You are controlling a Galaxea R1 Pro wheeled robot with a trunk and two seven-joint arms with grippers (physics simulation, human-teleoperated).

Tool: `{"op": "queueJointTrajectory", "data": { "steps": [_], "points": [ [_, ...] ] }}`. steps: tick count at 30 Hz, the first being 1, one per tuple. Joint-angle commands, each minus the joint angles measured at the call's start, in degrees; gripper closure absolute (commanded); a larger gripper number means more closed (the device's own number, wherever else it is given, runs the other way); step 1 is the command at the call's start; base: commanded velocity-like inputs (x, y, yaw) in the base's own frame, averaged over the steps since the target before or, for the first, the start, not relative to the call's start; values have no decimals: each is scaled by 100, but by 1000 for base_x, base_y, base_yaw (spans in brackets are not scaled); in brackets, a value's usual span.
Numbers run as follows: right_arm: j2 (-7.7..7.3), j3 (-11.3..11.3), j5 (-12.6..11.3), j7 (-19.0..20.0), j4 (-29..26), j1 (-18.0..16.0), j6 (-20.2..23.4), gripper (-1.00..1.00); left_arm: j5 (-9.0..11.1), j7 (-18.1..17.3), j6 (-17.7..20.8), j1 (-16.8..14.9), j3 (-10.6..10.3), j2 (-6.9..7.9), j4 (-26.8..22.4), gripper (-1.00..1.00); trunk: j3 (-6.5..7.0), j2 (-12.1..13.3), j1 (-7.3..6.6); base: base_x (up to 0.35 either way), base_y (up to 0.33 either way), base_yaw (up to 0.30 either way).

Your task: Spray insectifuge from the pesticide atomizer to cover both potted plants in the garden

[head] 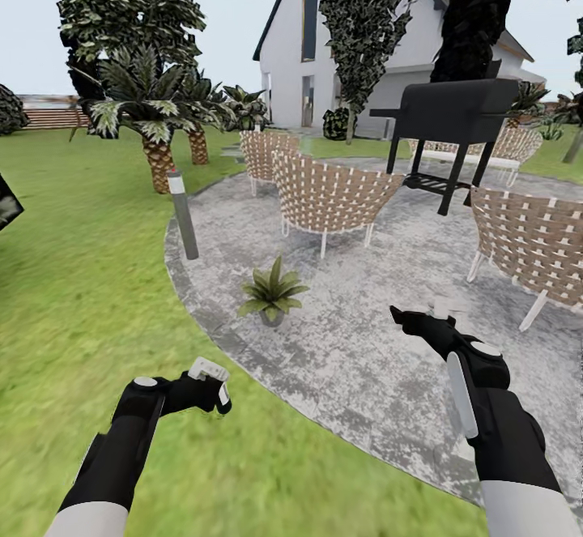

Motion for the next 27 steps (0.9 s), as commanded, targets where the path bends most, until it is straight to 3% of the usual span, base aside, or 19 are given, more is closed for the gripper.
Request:
{"op": "queueJointTrajectory", "data": {
  "steps": [1, 16, 22, 27],
  "points": [
    [1, -7, -22, 18, -5, -4, 30, -100, -35, -51, 26, -4, 18, -7, -10, 100, -6, -2, 3, 346, 0, -212],
    [1, -7, -22, 19, -5, -5, 28, -100, -35, -51, 26, -4, 18, -7, -12, 100, -6, -2, 3, 346, 0, -141],
    [1, -9, -22, 19, -8, -4, 28, -100, -35, -52, 26, -4, 18, -7, -14, 100, -6, -2, 3, 346, 0, -5],
    [-1, -15, -22, 17, -14, -4, 28, -100, -35, -51, 26, -4, 18, -7, -11, 100, -6, -2, 3, 346, 0, 191]
  ]
}}
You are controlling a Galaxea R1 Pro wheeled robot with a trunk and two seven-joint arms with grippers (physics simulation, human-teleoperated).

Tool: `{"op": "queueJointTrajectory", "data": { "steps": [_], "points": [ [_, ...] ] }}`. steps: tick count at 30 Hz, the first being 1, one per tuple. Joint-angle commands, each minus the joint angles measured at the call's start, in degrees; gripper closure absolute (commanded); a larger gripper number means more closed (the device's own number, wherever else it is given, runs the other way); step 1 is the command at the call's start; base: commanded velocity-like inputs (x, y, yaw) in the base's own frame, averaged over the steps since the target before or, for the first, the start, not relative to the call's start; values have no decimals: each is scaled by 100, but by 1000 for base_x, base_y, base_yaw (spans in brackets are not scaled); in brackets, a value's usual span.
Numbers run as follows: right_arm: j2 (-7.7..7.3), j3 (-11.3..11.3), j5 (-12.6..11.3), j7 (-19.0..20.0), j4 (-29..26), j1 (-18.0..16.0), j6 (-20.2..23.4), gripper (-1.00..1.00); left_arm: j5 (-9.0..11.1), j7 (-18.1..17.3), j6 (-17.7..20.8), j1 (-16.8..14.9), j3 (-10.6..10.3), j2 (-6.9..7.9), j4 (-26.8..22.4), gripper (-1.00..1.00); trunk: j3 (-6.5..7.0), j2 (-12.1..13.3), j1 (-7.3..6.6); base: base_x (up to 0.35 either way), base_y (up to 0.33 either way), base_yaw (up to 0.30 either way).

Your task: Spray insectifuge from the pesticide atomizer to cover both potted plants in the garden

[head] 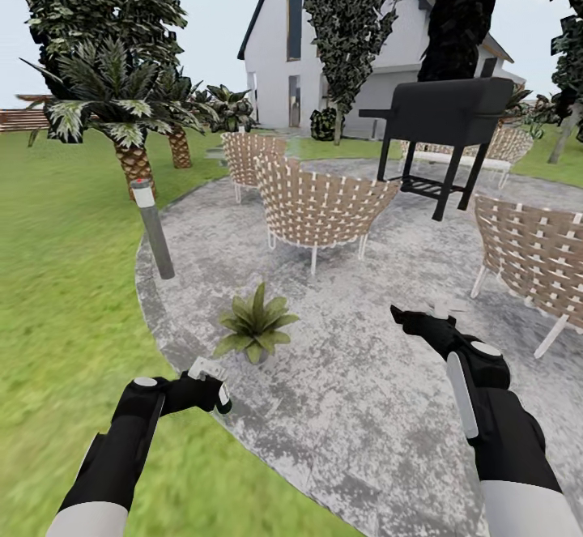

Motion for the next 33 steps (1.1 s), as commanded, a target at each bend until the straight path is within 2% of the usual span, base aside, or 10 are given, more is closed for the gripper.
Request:
{"op": "queueJointTrajectory", "data": {
  "steps": [1, 9, 24, 33],
  "points": [
    [-2, -9, -22, 19, -8, -2, 33, -100, -36, -51, 24, -6, 17, -8, -7, 100, -6, -2, 3, 346, 0, 245],
    [-32, -10, -22, 21, -8, -2, 32, -100, -35, -58, 24, -6, 39, 0, -10, 100, -6, -2, 3, 292, 0, 131],
    [-43, -10, -22, 21, -8, -2, 31, -100, -36, -51, 24, -6, 39, 2, -19, 100, -6, -2, 3, 13, 0, 2],
    [-35, -10, -22, 21, -8, -2, 32, -100, -36, -51, 24, -8, 34, -4, -19, 100, 156, 359, -195, 0, 0, 0]
  ]
}}
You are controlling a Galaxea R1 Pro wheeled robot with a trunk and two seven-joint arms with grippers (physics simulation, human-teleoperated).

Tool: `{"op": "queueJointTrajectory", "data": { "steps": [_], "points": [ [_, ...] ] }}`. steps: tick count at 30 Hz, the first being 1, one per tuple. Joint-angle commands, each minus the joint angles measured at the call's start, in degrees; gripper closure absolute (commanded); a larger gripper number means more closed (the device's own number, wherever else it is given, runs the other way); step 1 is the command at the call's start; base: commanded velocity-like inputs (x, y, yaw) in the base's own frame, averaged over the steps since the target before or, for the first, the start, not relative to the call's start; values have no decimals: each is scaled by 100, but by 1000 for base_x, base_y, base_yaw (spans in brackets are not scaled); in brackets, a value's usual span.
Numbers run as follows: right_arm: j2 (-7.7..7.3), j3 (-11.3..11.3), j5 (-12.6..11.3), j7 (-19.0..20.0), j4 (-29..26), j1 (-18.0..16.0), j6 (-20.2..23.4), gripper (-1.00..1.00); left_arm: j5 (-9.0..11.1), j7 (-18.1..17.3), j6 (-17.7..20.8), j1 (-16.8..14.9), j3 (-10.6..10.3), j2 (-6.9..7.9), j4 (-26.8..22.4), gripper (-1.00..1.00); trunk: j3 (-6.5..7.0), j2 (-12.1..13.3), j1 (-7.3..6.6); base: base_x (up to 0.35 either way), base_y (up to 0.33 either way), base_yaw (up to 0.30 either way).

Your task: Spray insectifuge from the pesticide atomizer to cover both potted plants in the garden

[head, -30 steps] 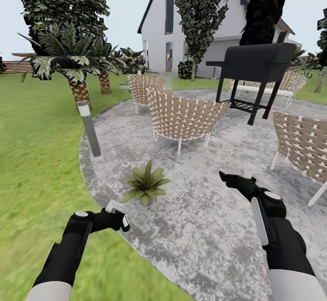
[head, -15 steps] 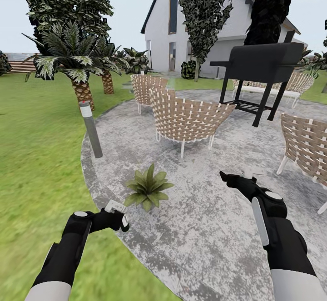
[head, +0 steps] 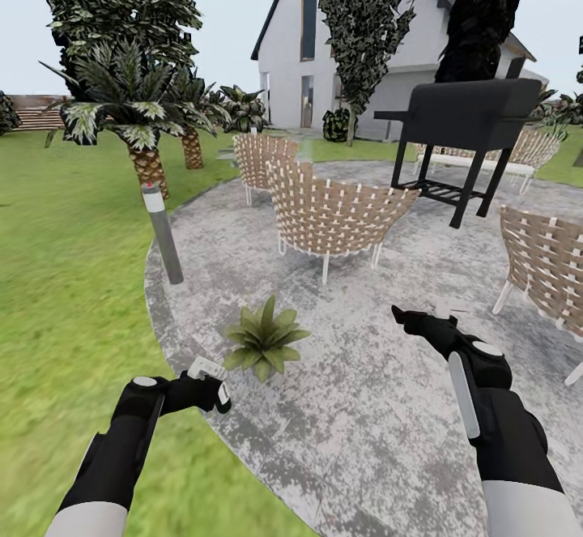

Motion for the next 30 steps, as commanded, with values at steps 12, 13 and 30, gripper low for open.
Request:
{"op": "queueJointTrajectory", "data": {
  "steps": [12, 13, 30],
  "points": [
    [-12, -7, -20, 26, -14, -4, 34, -100, -40, -86, 24, -3, 15, 14, -227, 100, 210, 480, -265, 0, 0, 0],
    [-13, -1, 0, 22, -14, -4, 36, -100, -40, -102, 24, -3, 9, 20, -265, 100, 228, 520, -287, 0, 0, 0],
    [-356, 1238, 2386, 4283, 14, -21, 681, -100, -57, -2110, -54, -396, -774, 74, -329, 100, 390, 881, -485, 0, 0, 0]
  ]
}}
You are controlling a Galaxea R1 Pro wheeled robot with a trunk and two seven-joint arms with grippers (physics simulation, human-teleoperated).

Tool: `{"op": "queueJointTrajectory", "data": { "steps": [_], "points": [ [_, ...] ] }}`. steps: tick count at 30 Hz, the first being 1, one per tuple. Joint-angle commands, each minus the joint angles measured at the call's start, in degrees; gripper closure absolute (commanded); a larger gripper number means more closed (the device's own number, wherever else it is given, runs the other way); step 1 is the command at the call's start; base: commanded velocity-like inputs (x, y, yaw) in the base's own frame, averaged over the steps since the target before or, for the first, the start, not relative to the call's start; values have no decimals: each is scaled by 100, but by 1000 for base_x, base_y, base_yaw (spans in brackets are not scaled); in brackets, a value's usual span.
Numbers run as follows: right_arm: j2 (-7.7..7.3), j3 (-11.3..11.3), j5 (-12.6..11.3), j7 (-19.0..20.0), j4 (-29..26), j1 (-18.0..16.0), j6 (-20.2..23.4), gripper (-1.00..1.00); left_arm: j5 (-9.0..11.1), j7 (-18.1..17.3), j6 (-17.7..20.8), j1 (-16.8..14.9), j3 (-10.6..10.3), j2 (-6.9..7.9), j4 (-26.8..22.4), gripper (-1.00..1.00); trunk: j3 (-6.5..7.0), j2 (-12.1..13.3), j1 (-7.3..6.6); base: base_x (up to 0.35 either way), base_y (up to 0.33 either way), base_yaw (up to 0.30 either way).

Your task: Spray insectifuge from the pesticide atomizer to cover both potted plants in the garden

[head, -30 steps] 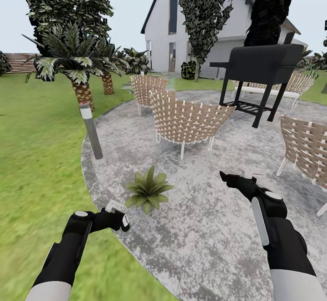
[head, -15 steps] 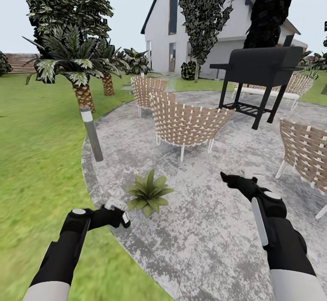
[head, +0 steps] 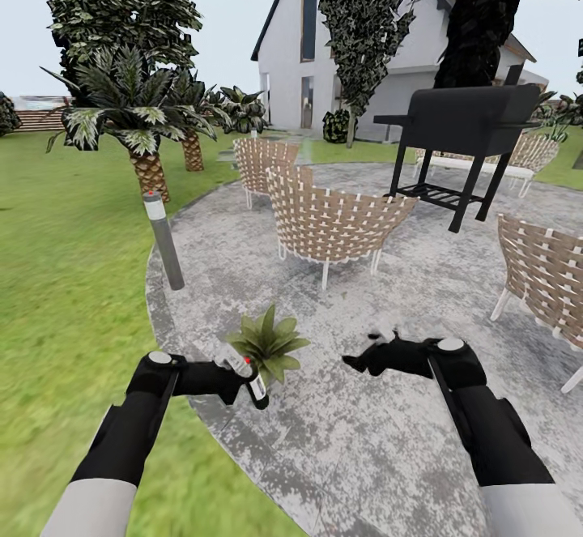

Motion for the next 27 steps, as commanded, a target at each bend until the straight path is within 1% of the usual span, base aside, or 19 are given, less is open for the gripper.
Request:
{"op": "queueJointTrajectory", "data": {
  "steps": [1, 2, 3, 4, 6, 7, 9, 11, 13, 15, 16, 18, 19, 20, 21, 22, 23, 25, 27],
  "points": [
    [-48, 4, 60, 692, -4, -5, 6, -100, -38, -268, -7, -6, 0, -6, -3, 100, -6, -3, -1, 0, 0, 0],
    [-64, 1, 60, 1125, -3, -5, -1, -100, -38, -376, -70, -7, -6, -6, -2, 100, -6, -3, -1, 0, 0, 0],
    [-76, -3, 61, 1804, 1, -5, -11, -100, -41, -457, -133, -7, -17, -5, -1, 100, -6, -3, -1, 0, 0, 0],
    [-85, -31, 61, 2162, 9, -23, -16, -100, -44, -477, -177, -3, -22, -5, -1, 100, -6, -3, -1, 0, 0, 0],
    [-111, -89, 61, 2516, 30, -47, -23, -100, -46, -491, -368, 5, -25, -5, 2, 100, -6, -3, -1, 0, 0, 0],
    [-131, -102, 61, 2584, 35, -54, -24, -100, -47, -494, -448, 9, -26, -5, 4, 100, -6, -3, -1, 0, 0, 0],
    [-244, -118, 39, 2669, 40, -67, -28, -100, -47, -497, -567, 16, -27, -5, 7, 100, -6, -3, -1, 0, 0, 0],
    [-304, -123, -57, 2702, 42, -73, -33, -100, -43, -501, -614, 24, -33, -3, 7, 100, -6, -3, -1, 0, 0, 0],
    [-321, -124, -188, 2712, 47, -74, -26, -100, -42, -502, -681, 30, -31, 2, 8, 100, -6, -3, -1, 0, 0, 0],
    [-329, -140, -289, 2712, 96, -86, 3, -100, -40, -499, -869, 41, -23, 4, 8, 100, -6, -3, -1, 0, 0, 0],
    [-330, -151, -310, 2711, 184, -94, 11, -100, -39, -499, -920, 45, -21, 4, 8, 100, -6, -3, -1, 0, 0, 0],
    [-329, -190, -395, 2712, 581, -111, 65, -100, -39, -499, -981, 51, -22, 4, 8, 100, -6, -3, -1, 0, 0, 0],
    [-324, -247, -486, 2711, 758, -114, 137, -100, -39, -498, -991, 52, -24, 4, 8, 100, -6, -3, -1, 0, 0, 0],
    [-320, -362, -728, 2712, 984, -116, 273, -100, -39, -498, -1000, 55, -25, 4, 8, 100, -6, -3, -1, 0, 0, 0],
    [-315, -416, -946, 2706, 1075, -117, 336, -100, -40, -498, -1005, 56, -26, 4, 8, 100, -6, -3, -1, 0, 0, 0],
    [-314, -463, -1265, 2692, 1155, -118, 391, -100, -43, -498, -1009, 59, -26, 4, 8, 100, -6, -3, -1, 0, 0, 0],
    [-316, -481, -1424, 2688, 1185, -119, 411, -100, -44, -498, -1010, 61, -27, 4, 8, 100, -6, -3, -1, 0, 0, 0],
    [-318, -499, -1589, 2678, 1211, -119, 433, -100, -46, -498, -1011, 62, -27, 4, 8, 100, -6, -3, -1, 0, 0, 0],
    [-322, -508, -1662, 2685, 1222, -119, 443, -100, -47, -498, -1012, 63, -27, 4, 8, 100, -6, -3, -1, 0, 0, 0]
  ]
}}
